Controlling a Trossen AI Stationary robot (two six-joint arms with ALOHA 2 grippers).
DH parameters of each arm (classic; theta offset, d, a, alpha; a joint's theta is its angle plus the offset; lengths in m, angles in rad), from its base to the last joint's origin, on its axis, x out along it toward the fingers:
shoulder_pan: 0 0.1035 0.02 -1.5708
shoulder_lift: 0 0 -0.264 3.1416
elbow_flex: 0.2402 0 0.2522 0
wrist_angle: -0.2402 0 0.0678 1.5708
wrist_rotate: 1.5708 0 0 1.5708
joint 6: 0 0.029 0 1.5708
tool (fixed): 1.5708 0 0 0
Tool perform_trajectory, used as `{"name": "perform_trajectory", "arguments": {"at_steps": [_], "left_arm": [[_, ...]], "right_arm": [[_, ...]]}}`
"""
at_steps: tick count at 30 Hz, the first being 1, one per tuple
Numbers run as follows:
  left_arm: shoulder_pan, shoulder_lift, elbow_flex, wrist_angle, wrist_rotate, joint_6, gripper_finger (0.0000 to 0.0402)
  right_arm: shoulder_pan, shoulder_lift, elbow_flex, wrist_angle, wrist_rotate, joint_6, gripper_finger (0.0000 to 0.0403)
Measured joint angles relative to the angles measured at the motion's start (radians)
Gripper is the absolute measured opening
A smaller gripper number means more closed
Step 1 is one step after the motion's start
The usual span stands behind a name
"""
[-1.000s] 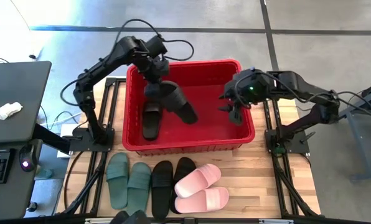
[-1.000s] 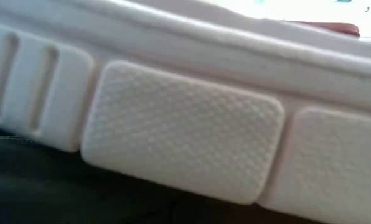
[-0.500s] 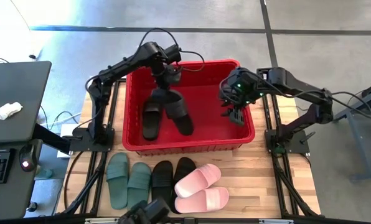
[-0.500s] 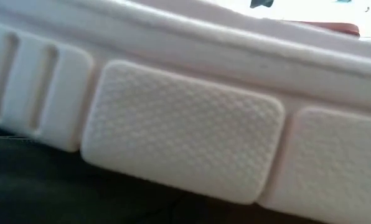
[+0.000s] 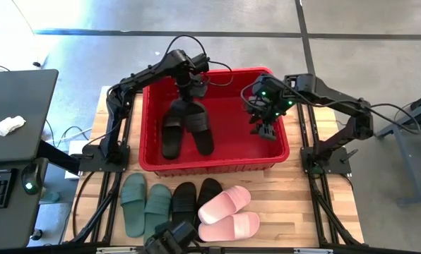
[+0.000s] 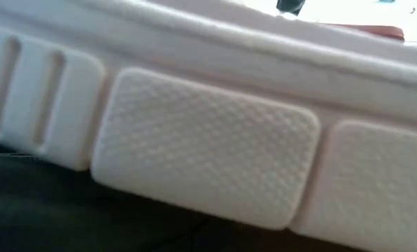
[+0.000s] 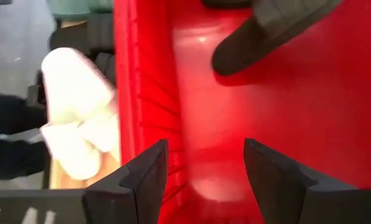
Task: Pick and place slides into bin
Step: Put the black slipper into the red bin
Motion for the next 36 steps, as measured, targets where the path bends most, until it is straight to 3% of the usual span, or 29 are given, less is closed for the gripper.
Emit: {"name": "perform_trajectory", "arguments": {"at_steps": [11,19,24,31,36], "left_arm": [[0.011,0.001,0.113,-0.010,0.011,0.021,0.0034],[0.011,0.001,0.094,-0.007,0.016,0.001,0.0034],[0.012,0.000,0.093,-0.009,0.044,0.010,0.0034],[0.014,0.066,0.095,0.000,-0.011,-0.013,0.0034],[-0.005,0.107,0.095,-0.004,-0.153,-0.037,0.0043]], "right_arm": [[-0.002,0.076,0.000,-0.006,-0.062,-0.037,0.0199],[-0.002,0.095,0.000,-0.006,-0.189,-0.051,0.0199],[-0.001,0.095,0.000,-0.010,-0.210,-0.055,0.0199],[-0.002,0.095,0.000,-0.004,-0.209,-0.061,0.0199],[-0.001,0.095,0.000,-0.004,-0.164,-0.070,0.0199]]}}
